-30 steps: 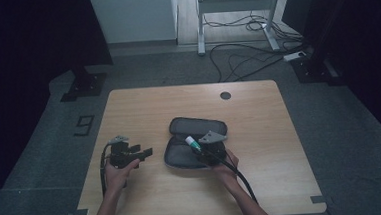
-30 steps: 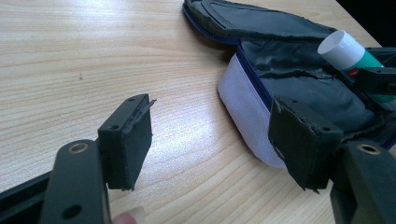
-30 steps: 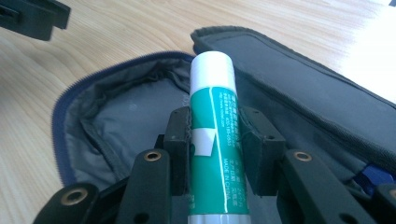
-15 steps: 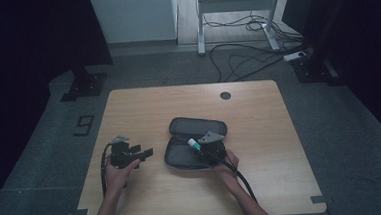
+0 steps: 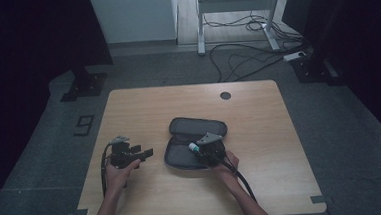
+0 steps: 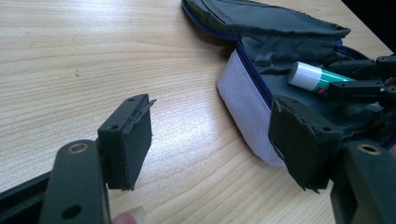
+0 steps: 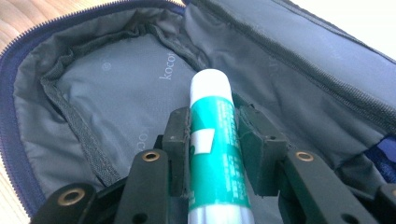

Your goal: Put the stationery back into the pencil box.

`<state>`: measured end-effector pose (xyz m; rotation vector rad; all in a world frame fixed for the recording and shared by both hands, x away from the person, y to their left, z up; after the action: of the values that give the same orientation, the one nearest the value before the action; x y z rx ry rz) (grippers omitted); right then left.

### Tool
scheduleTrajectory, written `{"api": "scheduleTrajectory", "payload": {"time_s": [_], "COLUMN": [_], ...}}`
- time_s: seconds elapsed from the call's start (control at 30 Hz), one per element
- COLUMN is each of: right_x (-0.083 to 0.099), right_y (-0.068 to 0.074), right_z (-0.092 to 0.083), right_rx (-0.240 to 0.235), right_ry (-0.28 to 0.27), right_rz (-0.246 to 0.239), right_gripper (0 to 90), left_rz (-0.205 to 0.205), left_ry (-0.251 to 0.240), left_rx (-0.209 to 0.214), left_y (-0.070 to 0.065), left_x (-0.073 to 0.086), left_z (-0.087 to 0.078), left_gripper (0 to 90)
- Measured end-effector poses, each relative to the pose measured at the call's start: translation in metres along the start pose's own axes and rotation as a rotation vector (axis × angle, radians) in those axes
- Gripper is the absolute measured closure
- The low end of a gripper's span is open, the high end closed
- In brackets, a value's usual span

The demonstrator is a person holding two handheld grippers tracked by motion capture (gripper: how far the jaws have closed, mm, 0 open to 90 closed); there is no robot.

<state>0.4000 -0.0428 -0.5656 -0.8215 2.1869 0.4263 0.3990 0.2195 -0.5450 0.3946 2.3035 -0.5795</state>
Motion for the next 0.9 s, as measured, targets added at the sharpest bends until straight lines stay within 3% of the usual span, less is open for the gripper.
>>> {"api": "scheduleTrajectory", "payload": {"time_s": [0.67, 0.9], "right_x": [-0.010, -0.014], "right_y": [-0.002, -0.003], "right_z": [-0.015, -0.024], "right_rx": [-0.033, -0.059], "right_ry": [-0.113, -0.179], "right_rz": [0.044, 0.056], "right_gripper": [47.5, 38.8], "left_rz": [0.002, 0.006], "left_ry": [0.003, 0.004], "left_rx": [0.001, 0.001], "left_y": [-0.001, -0.002], "left_x": [0.000, 0.001], "left_z": [0.001, 0.001], "left_gripper": [30.6, 30.6]}}
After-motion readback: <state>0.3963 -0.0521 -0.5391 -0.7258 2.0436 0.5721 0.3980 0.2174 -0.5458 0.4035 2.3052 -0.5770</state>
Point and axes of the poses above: each handheld gripper's, and its own axes: z roughly forward along the jaws, x roughly out of its underside, y roughly to its left, the point moved 6 cm from there along z, roughly forward along the jaws, and after that the axes turned 5 degrees about -x, right-handed, at the moved point
